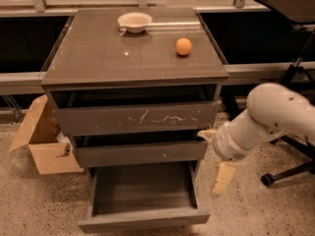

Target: Close bottom drawer

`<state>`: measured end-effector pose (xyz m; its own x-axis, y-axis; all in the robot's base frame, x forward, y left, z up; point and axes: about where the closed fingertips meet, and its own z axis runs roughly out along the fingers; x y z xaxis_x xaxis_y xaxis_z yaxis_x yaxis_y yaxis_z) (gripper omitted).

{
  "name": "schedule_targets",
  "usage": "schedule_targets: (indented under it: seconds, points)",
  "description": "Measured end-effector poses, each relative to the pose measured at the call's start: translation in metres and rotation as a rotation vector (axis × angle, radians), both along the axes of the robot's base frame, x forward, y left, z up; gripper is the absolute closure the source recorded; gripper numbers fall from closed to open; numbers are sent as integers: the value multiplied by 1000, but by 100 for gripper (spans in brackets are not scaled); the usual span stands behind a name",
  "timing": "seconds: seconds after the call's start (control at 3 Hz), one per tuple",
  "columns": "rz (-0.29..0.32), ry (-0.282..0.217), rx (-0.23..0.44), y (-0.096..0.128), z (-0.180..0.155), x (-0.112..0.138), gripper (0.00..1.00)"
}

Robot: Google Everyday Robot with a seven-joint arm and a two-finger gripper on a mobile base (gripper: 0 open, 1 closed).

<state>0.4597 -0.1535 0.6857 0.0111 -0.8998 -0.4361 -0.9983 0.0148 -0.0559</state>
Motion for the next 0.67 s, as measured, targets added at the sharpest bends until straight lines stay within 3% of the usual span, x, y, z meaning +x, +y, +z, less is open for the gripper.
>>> schedule_targets:
  seconds: [0.33, 0.67]
  points:
    - [59, 15, 6, 5, -59, 1, 0]
    - [108, 51, 52, 9, -114, 0, 0]
